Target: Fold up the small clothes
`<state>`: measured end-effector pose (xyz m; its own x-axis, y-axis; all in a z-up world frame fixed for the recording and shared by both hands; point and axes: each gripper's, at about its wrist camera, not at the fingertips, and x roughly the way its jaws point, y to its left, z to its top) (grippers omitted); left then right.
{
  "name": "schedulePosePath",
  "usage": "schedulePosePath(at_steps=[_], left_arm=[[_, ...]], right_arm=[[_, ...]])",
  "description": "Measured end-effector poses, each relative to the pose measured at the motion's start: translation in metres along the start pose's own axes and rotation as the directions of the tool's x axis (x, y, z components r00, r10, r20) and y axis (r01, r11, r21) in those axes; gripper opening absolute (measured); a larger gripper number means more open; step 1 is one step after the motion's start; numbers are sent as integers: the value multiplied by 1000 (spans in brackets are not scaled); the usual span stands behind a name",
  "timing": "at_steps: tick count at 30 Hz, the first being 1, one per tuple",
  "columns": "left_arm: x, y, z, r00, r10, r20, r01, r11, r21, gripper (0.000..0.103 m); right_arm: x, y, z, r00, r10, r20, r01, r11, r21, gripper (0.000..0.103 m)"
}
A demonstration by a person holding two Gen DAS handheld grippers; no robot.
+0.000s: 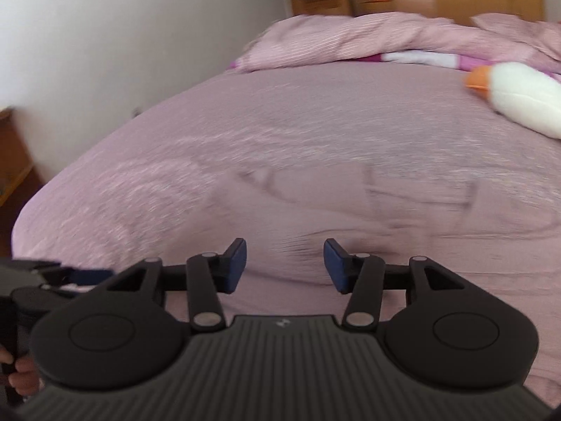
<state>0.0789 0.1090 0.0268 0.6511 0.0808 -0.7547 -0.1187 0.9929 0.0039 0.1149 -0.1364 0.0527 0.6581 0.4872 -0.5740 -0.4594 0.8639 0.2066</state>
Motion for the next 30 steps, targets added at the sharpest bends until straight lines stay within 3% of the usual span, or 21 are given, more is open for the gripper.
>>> schedulePosePath(at_steps=[5, 10, 14, 18, 22, 30], left_arm=[[-1, 3, -1, 1000, -4, 4, 4, 1000, -5, 69], [-1, 6, -1, 1000, -12, 6, 12, 1000, -19, 69], [-2, 7, -1, 1000, -13, 10, 14, 1000, -25, 69], [-9, 5, 1, 999, -11, 30, 11, 1000, -15, 69], [-18, 1, 8, 998, -18, 59, 18, 1000, -7, 69], [-23, -17, 26, 991, -39, 126, 33, 998, 45, 69]], right_arm=[[28, 23, -4, 998, 20, -59, -22, 999, -37, 52], [43, 27, -7, 998, -29, -51, 27, 999, -44, 48], [42, 23, -6, 997, -58, -42, 56, 998, -30, 22], [25, 17, 2, 997, -75, 16, 75, 997, -14, 14], [-6, 2, 14, 990, -99, 98, 97, 995, 25, 14], [-73, -51, 24, 955, -200, 220, 169, 974, 153, 14]])
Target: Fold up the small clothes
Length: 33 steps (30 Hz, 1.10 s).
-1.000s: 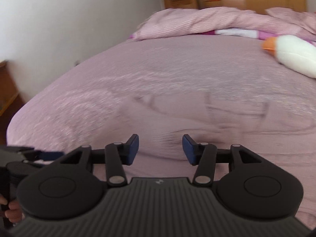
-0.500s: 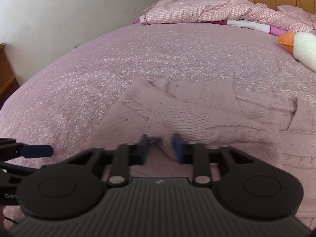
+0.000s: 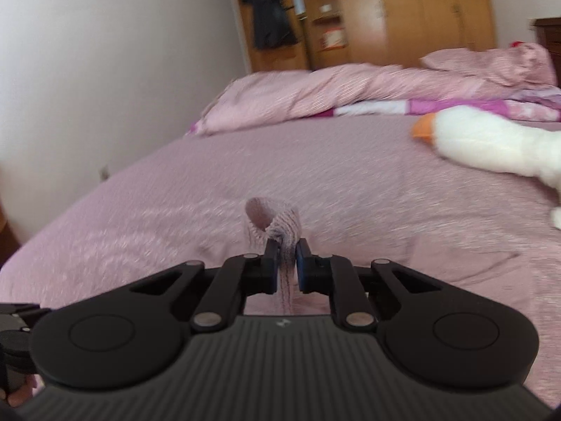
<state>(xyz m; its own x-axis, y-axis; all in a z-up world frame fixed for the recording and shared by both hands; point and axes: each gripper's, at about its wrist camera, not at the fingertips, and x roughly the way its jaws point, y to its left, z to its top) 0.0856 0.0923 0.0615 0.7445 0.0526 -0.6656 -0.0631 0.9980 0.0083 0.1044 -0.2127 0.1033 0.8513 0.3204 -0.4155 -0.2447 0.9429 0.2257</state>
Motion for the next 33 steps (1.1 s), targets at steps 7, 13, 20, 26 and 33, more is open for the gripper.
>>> schedulePosePath(at_steps=[7, 13, 20, 26, 33], left_arm=[[33, -16, 3, 999, 31, -23, -30, 998, 50, 69], [54, -16, -7, 996, 52, -71, -49, 998, 38, 70], [56, -18, -7, 995, 69, -70, -65, 996, 58, 72], [57, -20, -7, 994, 83, -67, -79, 994, 70, 72], [45, -13, -7, 995, 84, -60, -80, 995, 67, 73]], right_arm=[[-17, -74, -18, 986, -169, -9, 169, 980, 102, 14], [-15, -140, -58, 956, -265, -123, 289, 920, 266, 14], [-33, -162, -81, 943, -295, -152, 331, 874, 356, 15], [-40, -146, -70, 964, -249, -91, 265, 919, 294, 16], [-7, -135, -83, 958, -236, -164, 265, 946, 186, 53]])
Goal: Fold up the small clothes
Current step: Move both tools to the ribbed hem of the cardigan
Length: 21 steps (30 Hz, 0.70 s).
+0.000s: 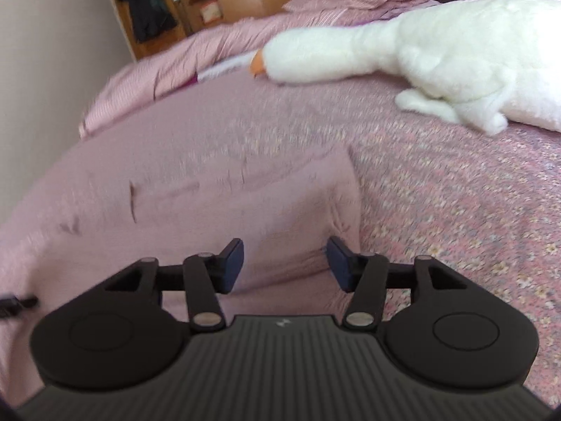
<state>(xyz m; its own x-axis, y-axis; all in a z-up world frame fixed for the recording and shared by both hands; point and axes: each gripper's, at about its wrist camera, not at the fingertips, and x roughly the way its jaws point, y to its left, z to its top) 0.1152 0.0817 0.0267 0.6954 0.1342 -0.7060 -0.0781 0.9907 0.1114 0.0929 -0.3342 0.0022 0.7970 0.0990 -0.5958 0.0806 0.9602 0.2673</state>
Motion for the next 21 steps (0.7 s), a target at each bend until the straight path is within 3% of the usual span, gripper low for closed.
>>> schedulePosePath(at_steps=[6, 14, 21], left_arm=[[-30, 17, -1, 999, 19, 32, -21, 998, 61, 73], [-88, 44, -10, 998, 12, 67, -21, 991, 135, 73], [-132, 39, -43, 995, -84, 51, 75, 985, 154, 79]], right_arm=[[-21, 2, 4, 1000, 7, 4, -7, 1000, 12, 55], [-85, 22, -9, 994, 108, 8, -107, 990, -89, 55], [-137, 47, -53, 986, 149, -72, -161, 965, -209, 55]])
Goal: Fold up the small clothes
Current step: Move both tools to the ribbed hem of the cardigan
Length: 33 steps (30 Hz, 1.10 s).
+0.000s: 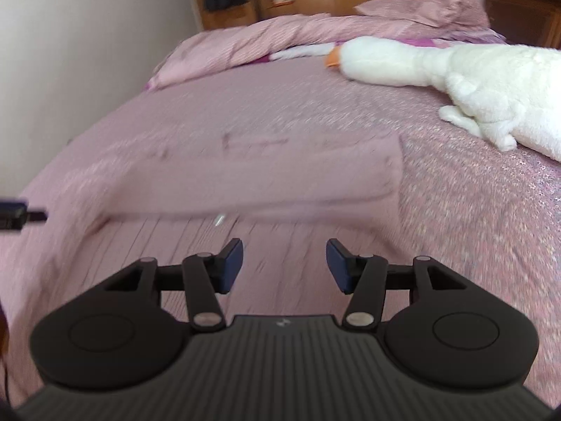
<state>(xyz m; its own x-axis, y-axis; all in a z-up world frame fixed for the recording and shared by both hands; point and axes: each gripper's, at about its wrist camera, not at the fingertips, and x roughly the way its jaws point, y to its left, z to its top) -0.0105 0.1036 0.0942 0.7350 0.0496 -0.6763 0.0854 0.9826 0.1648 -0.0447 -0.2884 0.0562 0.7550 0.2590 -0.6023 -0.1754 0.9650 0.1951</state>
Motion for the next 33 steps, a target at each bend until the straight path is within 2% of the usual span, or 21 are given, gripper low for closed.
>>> schedulePosePath(at_steps=[3, 10, 13, 14, 16, 17, 23, 27, 30, 33], left_arm=[[-12, -19, -20, 999, -45, -12, 46, 998, 32, 80], [-30, -64, -67, 991, -126, -56, 132, 983, 128, 84], [-32, -76, -82, 984, -153, -88, 166, 971, 172, 89], [-33, -81, -88, 983, -155, -94, 171, 965, 197, 92], [-34, -90, -98, 984, -146, -104, 168, 954, 249, 94], [-35, -94, -103, 984, -143, -111, 168, 949, 265, 94], [-33, -108, -127, 969, -158, -191, 216, 915, 340, 95], [-27, -116, -136, 968, -123, -219, 204, 896, 395, 95], [-20, -118, -137, 970, -105, -218, 186, 899, 397, 97], [-13, -117, -134, 972, -85, -217, 165, 909, 383, 97]], right_arm=[[-13, 16, -22, 999, 18, -38, -20, 999, -51, 55], [-32, 39, -60, 996, 4, -93, -19, 988, -154, 55], [-34, 42, -70, 994, -10, -111, -11, 983, -185, 56], [-35, 43, -73, 993, -18, -116, -5, 980, -197, 57], [-38, 46, -80, 993, -33, -116, 6, 974, -227, 68], [-41, 47, -83, 993, -40, -111, 11, 969, -247, 70], [-45, 55, -98, 986, -77, -146, 16, 926, -378, 70], [-40, 60, -107, 973, -111, -200, 5, 885, -466, 70], [-35, 64, -114, 969, -140, -205, 16, 860, -510, 73], [-29, 64, -115, 969, -155, -194, 32, 854, -520, 75]])
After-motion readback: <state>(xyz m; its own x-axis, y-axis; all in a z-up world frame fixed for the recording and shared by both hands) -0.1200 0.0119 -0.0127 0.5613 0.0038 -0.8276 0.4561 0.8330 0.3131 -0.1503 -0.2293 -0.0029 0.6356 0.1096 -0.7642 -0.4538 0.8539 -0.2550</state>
